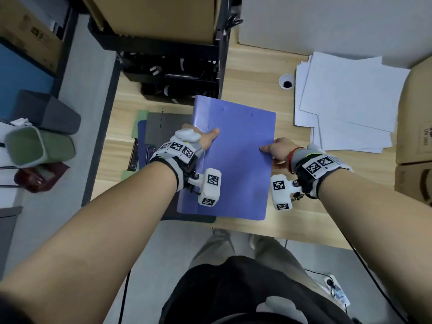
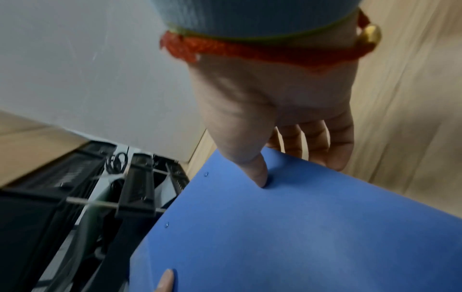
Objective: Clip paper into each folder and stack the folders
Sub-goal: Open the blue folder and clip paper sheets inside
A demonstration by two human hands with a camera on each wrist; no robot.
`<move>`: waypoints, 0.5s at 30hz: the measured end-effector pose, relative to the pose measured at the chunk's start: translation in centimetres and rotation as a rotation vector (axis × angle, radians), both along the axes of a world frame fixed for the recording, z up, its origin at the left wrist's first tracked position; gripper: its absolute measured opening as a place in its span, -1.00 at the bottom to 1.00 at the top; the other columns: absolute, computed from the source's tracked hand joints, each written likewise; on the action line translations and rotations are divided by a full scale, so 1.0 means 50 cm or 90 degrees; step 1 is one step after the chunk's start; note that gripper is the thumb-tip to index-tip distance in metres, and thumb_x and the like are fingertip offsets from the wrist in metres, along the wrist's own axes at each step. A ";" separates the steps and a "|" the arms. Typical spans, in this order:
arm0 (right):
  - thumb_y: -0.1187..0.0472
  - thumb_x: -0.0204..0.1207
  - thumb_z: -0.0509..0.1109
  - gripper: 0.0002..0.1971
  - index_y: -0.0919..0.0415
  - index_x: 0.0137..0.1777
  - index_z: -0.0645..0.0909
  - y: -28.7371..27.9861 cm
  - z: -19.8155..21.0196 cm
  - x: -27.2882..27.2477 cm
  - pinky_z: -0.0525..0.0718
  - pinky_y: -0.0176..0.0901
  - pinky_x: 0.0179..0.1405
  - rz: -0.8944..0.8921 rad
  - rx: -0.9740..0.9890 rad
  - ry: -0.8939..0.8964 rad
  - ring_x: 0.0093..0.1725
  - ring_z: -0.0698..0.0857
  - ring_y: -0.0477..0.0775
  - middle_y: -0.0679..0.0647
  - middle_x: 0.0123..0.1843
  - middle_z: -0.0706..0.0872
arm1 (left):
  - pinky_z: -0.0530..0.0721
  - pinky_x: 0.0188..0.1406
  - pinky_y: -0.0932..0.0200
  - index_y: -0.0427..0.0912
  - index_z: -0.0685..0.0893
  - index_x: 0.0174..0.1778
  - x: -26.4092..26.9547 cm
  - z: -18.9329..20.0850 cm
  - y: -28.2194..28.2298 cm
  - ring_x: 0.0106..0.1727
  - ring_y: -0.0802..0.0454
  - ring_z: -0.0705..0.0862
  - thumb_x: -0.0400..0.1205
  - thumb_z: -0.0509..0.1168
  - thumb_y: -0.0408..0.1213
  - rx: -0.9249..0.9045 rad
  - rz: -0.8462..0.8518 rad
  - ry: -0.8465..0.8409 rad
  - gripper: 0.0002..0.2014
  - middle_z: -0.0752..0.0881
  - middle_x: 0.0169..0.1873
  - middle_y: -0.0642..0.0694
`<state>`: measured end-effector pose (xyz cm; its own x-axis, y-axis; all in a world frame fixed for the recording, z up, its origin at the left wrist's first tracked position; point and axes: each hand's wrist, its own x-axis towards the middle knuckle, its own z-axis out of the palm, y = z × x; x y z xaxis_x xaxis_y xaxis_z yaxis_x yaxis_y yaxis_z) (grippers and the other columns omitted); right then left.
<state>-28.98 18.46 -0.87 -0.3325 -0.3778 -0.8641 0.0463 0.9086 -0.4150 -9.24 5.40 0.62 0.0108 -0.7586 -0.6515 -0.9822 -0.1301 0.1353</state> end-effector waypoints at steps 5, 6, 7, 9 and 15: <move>0.12 0.48 0.49 -0.81 0.18 -0.03 0.59 0.108 -0.020 -0.146 0.77 0.20 0.13 -0.021 0.024 0.047 -0.02 0.79 0.22 0.16 0.00 0.78 | 0.46 0.01 0.04 -0.29 0.44 0.46 -0.141 -0.024 0.093 0.27 -0.28 0.64 0.51 0.21 0.42 0.038 -0.080 0.018 -0.13 0.63 0.29 -0.26; 0.10 0.46 0.50 -0.79 0.19 -0.03 0.60 0.127 -0.033 -0.160 0.76 0.21 0.14 -0.018 0.030 0.053 0.01 0.79 0.24 0.18 0.03 0.79 | 0.48 0.03 0.03 -0.29 0.39 0.48 -0.155 -0.039 0.109 0.27 -0.28 0.63 0.49 0.23 0.42 0.041 -0.081 0.023 -0.10 0.62 0.30 -0.27; 0.10 0.46 0.50 -0.78 0.20 -0.02 0.62 0.145 -0.047 -0.175 0.75 0.20 0.17 -0.013 0.029 0.063 0.04 0.79 0.25 0.19 0.07 0.79 | 0.51 0.07 0.01 -0.29 0.34 0.50 -0.170 -0.051 0.126 0.26 -0.29 0.63 0.46 0.26 0.42 0.041 -0.081 0.022 -0.06 0.62 0.30 -0.28; 0.13 0.50 0.49 -0.80 0.22 0.01 0.63 0.177 -0.059 -0.191 0.72 0.13 0.21 -0.009 0.027 0.073 0.06 0.78 0.24 0.20 0.10 0.78 | 0.56 0.04 -0.01 -0.30 0.26 0.48 -0.194 -0.084 0.156 0.13 -0.28 0.65 0.41 0.30 0.41 0.027 -0.077 0.017 -0.04 0.64 0.19 -0.28; 0.19 0.49 0.49 -0.71 0.28 0.14 0.59 0.249 -0.107 -0.217 0.71 0.06 0.08 -0.022 0.032 0.070 0.02 0.75 0.26 0.19 0.06 0.75 | 0.43 -0.15 0.08 -0.27 0.30 0.40 -0.228 -0.108 0.217 -0.05 -0.19 0.56 0.47 0.35 0.27 0.048 -0.132 -0.023 -0.20 0.56 0.17 -0.20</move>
